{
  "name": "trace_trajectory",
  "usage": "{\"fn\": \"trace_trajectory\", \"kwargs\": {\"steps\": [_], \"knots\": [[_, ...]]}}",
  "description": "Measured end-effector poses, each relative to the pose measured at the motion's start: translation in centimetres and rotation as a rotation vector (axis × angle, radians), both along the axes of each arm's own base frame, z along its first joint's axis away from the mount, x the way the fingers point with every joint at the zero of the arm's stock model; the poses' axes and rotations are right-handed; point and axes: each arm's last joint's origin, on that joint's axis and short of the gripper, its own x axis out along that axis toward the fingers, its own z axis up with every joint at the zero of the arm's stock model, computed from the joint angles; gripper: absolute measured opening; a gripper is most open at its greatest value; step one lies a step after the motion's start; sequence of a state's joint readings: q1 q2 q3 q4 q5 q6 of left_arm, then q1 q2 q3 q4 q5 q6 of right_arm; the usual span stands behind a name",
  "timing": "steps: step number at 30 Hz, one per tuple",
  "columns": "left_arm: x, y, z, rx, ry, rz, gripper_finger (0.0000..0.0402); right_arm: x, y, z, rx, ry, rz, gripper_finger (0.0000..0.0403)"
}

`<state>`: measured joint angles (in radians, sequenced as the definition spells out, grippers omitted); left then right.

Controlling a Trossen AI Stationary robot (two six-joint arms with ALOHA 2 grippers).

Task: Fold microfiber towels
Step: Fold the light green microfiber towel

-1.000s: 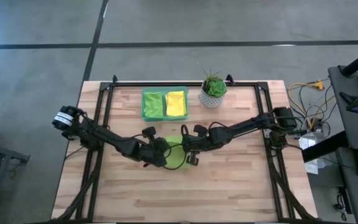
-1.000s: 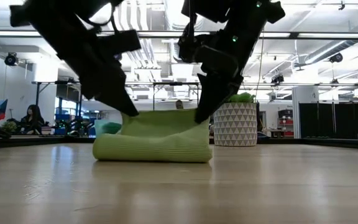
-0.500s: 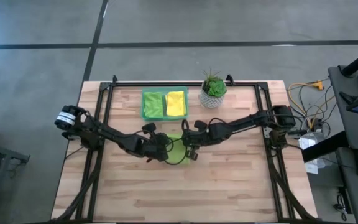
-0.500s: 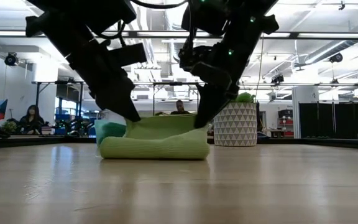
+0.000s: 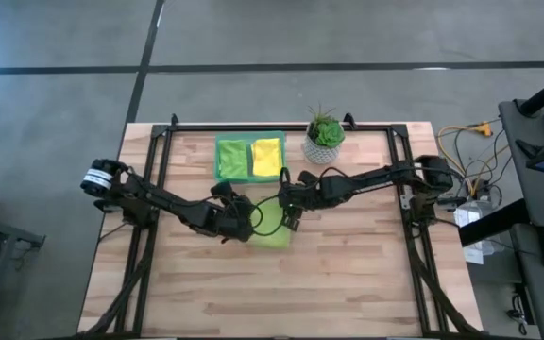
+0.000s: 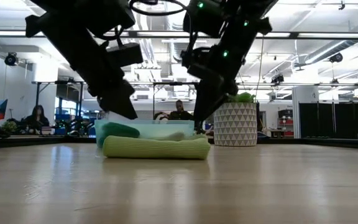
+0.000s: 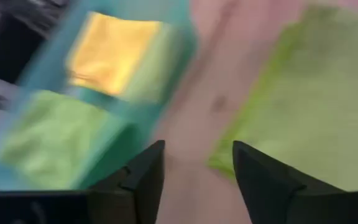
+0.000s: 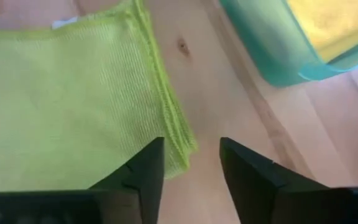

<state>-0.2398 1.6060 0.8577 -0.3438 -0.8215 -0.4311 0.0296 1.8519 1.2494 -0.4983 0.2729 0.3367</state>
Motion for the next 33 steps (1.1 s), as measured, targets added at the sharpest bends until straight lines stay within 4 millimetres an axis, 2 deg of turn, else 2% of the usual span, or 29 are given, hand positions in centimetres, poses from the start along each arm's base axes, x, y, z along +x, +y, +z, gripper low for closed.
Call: {"fn": "trace_trajectory", "kwargs": {"steps": [4,7,10,16,20,24,29,33], "knots": [[0.0,-0.4,0.5,-0.201,-0.004,-0.086,0.0178,-1.0,0.8,0.8,0.048,-0.032,0.041,0.0169],[0.0,-0.8,0.7,-0.341,-0.004,-0.134,0.0173,-2.4,2.3,0.6,0.112,-0.047,0.099,0.0174],[-0.2,-1.2,1.1,-0.459,-0.051,-0.112,0.0160,-4.0,4.0,-0.1,0.210,-0.115,0.132,0.0175],[-1.0,-2.7,3.7,-0.552,-0.218,-0.107,0.0126,-7.2,7.1,0.3,0.385,-0.361,0.151,0.0176],[-1.7,-3.9,5.9,-0.591,-0.323,-0.182,0.0108,-8.8,7.7,1.4,0.436,-0.495,0.184,0.0176],[-2.6,-5.0,7.1,-0.619,-0.361,-0.242,0.0098,-9.6,7.4,2.2,0.397,-0.525,0.230,0.0176],[-2.9,-5.6,7.2,-0.579,-0.313,-0.353,0.0096,-9.6,7.0,2.8,0.186,-0.552,0.347,0.0176],[-2.5,-5.7,7.7,-0.580,-0.362,-0.388,0.0095,-8.7,6.7,4.1,0.145,-0.665,0.276,0.0176]]}}
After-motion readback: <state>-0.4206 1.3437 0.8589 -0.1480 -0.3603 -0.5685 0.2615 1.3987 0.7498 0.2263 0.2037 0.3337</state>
